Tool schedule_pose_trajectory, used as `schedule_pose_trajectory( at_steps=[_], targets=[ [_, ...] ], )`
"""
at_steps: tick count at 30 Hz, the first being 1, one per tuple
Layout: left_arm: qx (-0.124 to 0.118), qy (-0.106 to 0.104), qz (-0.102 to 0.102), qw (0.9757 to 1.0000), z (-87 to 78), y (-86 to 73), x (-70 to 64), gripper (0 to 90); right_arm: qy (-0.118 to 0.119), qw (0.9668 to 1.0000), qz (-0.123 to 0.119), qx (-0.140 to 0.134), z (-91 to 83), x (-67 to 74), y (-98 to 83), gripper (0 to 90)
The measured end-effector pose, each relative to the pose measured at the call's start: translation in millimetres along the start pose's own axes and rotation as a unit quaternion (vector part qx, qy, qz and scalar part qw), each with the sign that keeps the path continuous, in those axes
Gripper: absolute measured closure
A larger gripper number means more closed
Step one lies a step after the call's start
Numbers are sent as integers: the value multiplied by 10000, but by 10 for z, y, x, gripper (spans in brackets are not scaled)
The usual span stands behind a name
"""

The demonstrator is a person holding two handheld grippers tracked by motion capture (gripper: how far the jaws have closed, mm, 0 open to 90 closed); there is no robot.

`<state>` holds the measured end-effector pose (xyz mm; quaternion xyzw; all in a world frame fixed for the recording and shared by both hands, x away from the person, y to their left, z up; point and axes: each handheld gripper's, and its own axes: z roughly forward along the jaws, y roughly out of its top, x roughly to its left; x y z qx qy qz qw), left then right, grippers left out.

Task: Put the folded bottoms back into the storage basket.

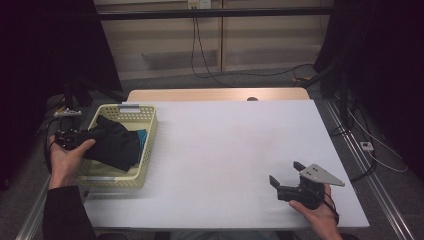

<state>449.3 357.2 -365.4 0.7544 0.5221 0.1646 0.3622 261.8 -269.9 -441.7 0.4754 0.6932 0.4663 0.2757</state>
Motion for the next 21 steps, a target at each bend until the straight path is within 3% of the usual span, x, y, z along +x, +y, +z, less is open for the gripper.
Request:
schedule_pose_trajectory(
  at_steps=[7,10,12,16,21],
  targets=[
    [-177,-159,136,9996,133,95,-49,734,-31,10000,36,0,9,-13,-1,40],
    [-304,-399,227,9985,186,136,-77,733,-33,10000,33,3,11,-14,-2,40],
    [-281,-327,200,9989,230,136,-75,732,-36,10000,39,11,10,-13,-3,40],
    [-25,12,102,9999,257,77,-1,722,-44,10000,35,16,8,-12,-4,40],
    [247,293,-55,9992,253,12,74,705,-36,10000,20,21,10,-6,-3,40]
  ],
)
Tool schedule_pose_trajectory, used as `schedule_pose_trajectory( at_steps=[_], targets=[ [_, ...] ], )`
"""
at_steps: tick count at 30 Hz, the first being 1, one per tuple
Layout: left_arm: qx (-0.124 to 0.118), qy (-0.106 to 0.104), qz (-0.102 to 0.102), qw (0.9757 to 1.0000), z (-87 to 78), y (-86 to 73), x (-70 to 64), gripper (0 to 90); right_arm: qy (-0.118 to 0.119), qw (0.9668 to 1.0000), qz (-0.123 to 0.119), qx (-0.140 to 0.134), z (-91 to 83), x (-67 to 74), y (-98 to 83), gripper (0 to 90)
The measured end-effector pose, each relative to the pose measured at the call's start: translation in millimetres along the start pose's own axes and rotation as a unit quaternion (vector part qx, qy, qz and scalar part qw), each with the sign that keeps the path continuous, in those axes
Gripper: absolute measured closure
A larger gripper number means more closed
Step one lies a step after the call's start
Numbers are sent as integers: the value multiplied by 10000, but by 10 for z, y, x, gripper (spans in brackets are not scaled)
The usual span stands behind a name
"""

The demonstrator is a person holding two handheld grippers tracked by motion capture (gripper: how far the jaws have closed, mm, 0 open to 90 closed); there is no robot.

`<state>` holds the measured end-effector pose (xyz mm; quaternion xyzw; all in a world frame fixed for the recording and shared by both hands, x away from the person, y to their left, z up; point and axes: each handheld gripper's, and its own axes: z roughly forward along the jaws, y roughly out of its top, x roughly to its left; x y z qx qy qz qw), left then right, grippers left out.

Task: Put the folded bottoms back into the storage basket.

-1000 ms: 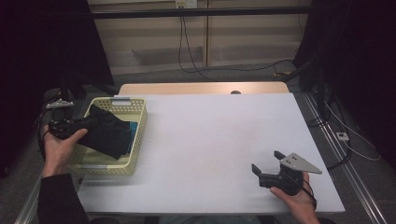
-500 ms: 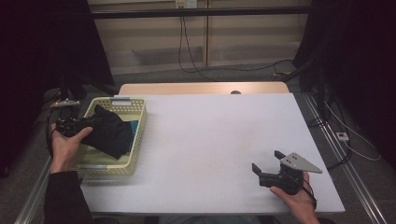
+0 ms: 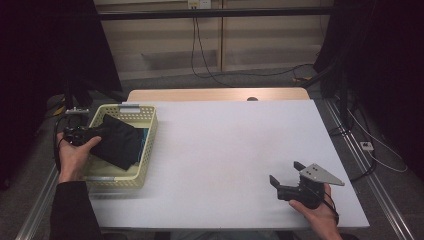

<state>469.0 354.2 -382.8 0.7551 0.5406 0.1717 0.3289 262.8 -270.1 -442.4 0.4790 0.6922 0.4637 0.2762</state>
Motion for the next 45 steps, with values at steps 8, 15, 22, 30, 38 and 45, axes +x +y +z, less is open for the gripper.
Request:
schedule_pose_trajectory(
  at_steps=[8,15,22,30,38,45],
  targets=[
    [327,319,-239,9987,-14,-20,7,687,11,10000,6,3,-1,2,0,40],
    [634,408,-251,9968,11,-43,-1,692,12,10000,3,0,-2,1,1,40],
    [561,284,-231,9978,-52,-75,9,629,39,10000,-5,-6,-4,6,2,40],
    [-434,191,-86,9988,-316,34,-54,376,43,10000,-8,-13,-3,4,2,40],
    [-336,28,52,9994,-85,150,-206,381,33,10000,3,-7,-1,-1,3,40],
    [304,463,293,9980,271,209,-199,716,24,10000,12,-2,0,-3,2,40]
  ],
)
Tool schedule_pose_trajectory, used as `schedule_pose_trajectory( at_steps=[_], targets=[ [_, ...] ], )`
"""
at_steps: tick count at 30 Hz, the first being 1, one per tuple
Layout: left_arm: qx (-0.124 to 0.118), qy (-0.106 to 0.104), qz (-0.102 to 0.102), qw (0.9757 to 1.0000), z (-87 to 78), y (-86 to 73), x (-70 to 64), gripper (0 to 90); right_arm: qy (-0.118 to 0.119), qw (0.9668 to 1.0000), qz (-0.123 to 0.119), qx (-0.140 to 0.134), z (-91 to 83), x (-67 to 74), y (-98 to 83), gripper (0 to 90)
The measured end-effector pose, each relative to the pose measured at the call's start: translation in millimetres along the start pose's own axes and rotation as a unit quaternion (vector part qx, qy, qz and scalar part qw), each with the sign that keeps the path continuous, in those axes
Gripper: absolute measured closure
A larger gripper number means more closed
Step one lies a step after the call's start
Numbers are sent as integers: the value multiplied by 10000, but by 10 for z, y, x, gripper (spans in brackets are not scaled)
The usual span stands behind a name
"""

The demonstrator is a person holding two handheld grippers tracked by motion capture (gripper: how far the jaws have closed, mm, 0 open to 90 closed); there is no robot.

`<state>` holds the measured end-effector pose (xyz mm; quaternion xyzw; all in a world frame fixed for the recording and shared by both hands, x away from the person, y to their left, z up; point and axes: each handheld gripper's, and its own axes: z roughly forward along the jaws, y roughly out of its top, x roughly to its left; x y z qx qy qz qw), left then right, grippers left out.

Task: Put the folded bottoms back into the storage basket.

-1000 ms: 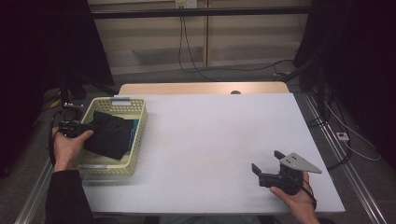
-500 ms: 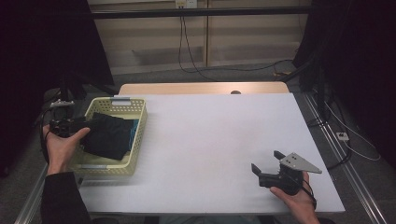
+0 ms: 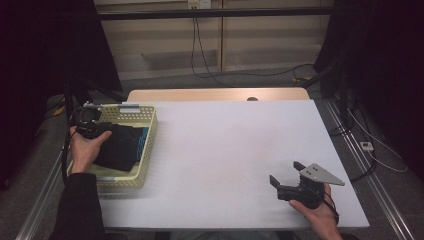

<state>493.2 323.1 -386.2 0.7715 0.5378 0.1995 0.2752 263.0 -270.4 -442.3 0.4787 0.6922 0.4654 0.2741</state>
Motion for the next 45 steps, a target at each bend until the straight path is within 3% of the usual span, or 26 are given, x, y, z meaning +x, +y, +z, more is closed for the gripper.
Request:
schedule_pose_trajectory(
  at_steps=[1,3,5,7,9,13,14,19,26,30,37,40,42,45],
  targets=[
    [126,102,-21,9999,47,-10,15,767,2,10000,1,1,0,-1,0,40],
    [287,559,96,9980,111,-47,38,864,4,10000,0,4,0,-2,-1,40],
    [408,464,-110,9980,146,-85,96,899,5,10000,4,2,-4,0,0,40],
    [780,395,3,9962,187,-111,119,899,-3,10000,1,1,0,-2,-1,40],
    [1008,628,183,9928,212,-137,105,900,-8,10000,-1,7,5,-2,0,40],
    [1092,435,46,9931,242,-189,93,900,-20,10000,-3,15,6,0,0,40],
    [1122,427,106,9927,252,-202,89,900,-18,10000,8,20,7,-1,-1,40],
    [1432,474,184,9884,338,-215,44,900,-17,10000,0,12,7,-2,-1,40],
    [1382,521,-11,9890,352,-237,4,900,1,10000,-10,-9,3,-4,1,40],
    [1394,287,-54,9898,341,-237,0,900,-2,10000,-9,1,5,1,2,40],
    [1288,250,-157,9912,404,-190,-11,900,5,10000,-18,-3,7,0,3,40],
    [1237,229,-87,9920,425,-172,-9,900,3,10000,-3,8,8,0,3,40],
    [1219,229,71,9923,437,-161,-21,900,-5,10000,-10,-2,6,-2,2,40],
    [1166,192,-8,9930,434,-169,-2,900,-6,10000,-14,-6,2,-2,2,40]
  ],
)
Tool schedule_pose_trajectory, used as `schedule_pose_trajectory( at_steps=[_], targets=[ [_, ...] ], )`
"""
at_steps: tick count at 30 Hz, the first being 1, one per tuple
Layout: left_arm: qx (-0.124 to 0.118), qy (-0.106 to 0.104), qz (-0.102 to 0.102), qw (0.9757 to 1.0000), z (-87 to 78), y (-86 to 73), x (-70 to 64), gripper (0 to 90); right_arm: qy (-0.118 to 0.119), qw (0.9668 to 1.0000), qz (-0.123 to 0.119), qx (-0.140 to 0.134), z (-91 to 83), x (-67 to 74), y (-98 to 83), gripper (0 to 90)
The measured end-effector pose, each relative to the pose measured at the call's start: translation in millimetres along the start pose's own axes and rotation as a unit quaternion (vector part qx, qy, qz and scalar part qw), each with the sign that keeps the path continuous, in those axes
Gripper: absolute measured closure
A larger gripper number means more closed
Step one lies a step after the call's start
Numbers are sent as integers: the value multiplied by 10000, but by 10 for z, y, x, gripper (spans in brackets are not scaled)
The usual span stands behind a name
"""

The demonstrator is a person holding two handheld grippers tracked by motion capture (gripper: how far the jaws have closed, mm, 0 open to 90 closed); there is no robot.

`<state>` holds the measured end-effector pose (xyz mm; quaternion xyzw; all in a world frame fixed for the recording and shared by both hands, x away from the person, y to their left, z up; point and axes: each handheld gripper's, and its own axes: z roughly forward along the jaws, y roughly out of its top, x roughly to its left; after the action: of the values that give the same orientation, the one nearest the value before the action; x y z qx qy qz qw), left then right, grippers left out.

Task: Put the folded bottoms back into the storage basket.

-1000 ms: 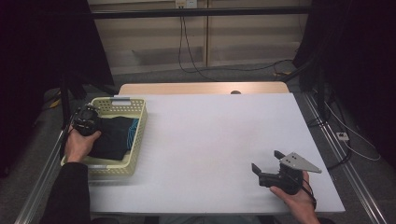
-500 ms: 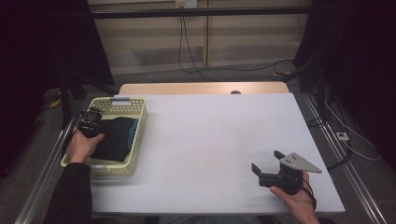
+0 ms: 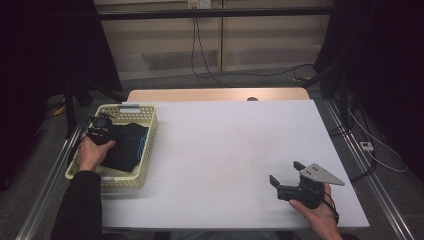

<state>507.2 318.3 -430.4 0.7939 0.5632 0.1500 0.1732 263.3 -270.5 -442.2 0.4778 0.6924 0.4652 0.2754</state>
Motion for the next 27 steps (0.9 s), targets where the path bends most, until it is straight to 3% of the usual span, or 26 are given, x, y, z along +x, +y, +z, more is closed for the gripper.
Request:
schedule_pose_trajectory(
  at_steps=[10,17,22,25,27],
  targets=[
    [-24,-158,-59,9999,-22,-1,48,887,-4,10000,15,9,6,-2,0,40],
    [-234,-444,-187,9986,-61,-63,109,834,-3,10000,31,19,6,1,0,40],
    [-413,-483,-153,9979,-116,-64,105,772,-15,10000,26,15,8,-4,0,40],
    [-633,-357,18,9974,-165,-64,99,744,-14,10000,27,23,8,-2,0,40],
    [-668,-328,-5,9972,-182,-63,100,716,-12,10000,27,27,7,1,-1,40]
  ],
)
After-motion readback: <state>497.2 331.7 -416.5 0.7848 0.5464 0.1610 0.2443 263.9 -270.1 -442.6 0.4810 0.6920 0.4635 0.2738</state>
